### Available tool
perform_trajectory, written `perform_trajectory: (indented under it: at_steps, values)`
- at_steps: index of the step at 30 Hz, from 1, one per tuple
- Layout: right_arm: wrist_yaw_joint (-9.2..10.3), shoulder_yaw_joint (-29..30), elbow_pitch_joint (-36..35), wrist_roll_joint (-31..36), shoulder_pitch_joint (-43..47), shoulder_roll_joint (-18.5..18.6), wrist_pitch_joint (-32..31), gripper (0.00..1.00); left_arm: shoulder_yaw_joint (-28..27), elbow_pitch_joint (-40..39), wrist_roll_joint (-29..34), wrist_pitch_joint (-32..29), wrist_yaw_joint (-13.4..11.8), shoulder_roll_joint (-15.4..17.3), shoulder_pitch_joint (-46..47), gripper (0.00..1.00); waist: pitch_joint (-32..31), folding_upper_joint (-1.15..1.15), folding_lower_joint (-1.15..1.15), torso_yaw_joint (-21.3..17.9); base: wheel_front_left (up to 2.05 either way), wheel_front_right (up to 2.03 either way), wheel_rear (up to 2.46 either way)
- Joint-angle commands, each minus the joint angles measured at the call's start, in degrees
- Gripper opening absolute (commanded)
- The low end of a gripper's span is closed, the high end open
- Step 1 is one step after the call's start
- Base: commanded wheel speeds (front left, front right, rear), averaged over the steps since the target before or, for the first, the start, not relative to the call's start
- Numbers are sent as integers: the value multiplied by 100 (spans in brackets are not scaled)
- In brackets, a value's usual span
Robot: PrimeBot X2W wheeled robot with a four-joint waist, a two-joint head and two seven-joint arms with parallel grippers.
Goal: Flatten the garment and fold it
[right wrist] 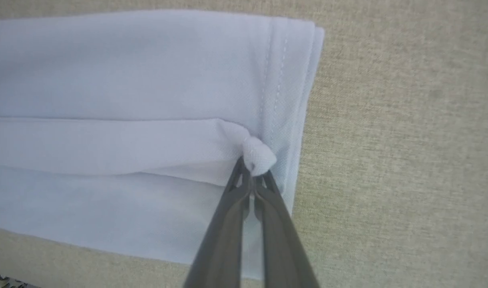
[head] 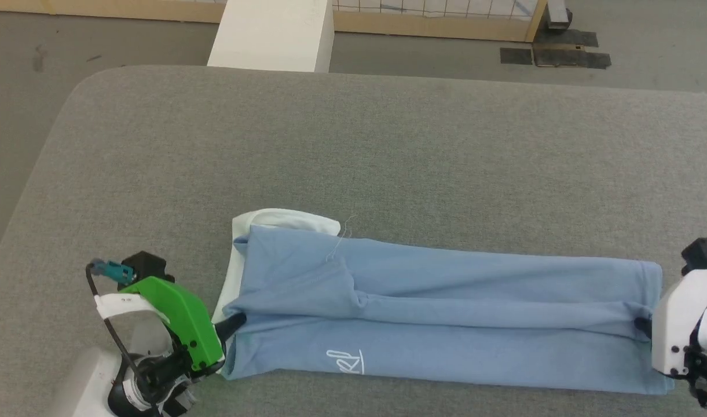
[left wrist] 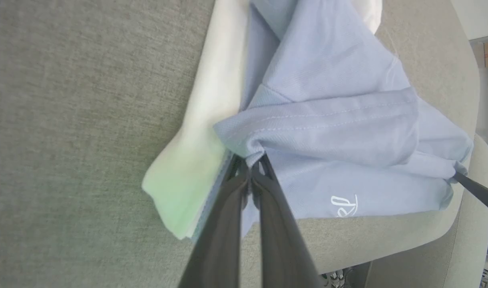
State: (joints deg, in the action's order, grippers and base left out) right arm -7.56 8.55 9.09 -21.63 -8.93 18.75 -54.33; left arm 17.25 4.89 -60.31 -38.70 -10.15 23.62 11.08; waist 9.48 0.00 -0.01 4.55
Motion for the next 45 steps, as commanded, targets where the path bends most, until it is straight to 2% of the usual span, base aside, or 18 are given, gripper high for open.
perform_trajectory:
  at_steps: [1,2,3,4,5,6,10,17,21,25,34,38,45]
  values:
    - [8,-39,52,26,122,-42,58,0,-8,117,-77,25,-9,-18,-35,0,26,0,1,-24,0,0,0]
    - [8,-52,75,30,132,-61,83,0,-22,180,-88,48,-6,-39,-17,0,30,0,1,-32,0,0,0]
    - [8,-49,108,26,130,-91,117,0,-38,245,-88,90,12,-55,8,20,32,0,1,-46,0,0,0]
    - [8,-49,129,24,121,-112,147,0,-42,289,-85,112,29,-60,23,59,28,0,1,-58,0,0,0]
    - [8,-51,151,4,109,-138,194,73,-43,332,-75,128,51,-52,47,100,13,0,1,-71,0,0,0]
    - [8,-57,162,-3,98,-140,235,100,-51,355,-66,146,65,-44,70,100,-7,0,1,-79,0,0,0]
    - [8,-71,109,-89,57,-93,344,100,-88,332,19,152,38,89,158,100,-158,0,1,-105,0,0,0]
    - [8,114,-501,-426,148,18,317,100,-250,-123,138,40,-182,409,371,100,-538,0,1,-119,0,0,0]
    - [8,334,-880,-575,214,11,218,100,-484,-424,204,353,-229,435,498,100,-731,0,1,-161,0,0,0]
    - [8,521,-1103,-629,214,5,310,100,-774,-564,414,1149,-148,336,516,100,-805,0,1,-200,0,0,0]
    - [8,654,-893,-731,365,204,461,100,-843,-283,1481,3489,533,156,470,100,-495,0,1,-152,0,0,0]
    - [8,591,-666,-794,344,311,497,100,-726,32,1942,4387,725,46,486,100,-272,0,1,-109,0,0,0]
    - [8,258,-315,-1052,310,600,399,100,-438,567,2480,5111,932,-61,649,100,110,0,1,-7,0,0,0]
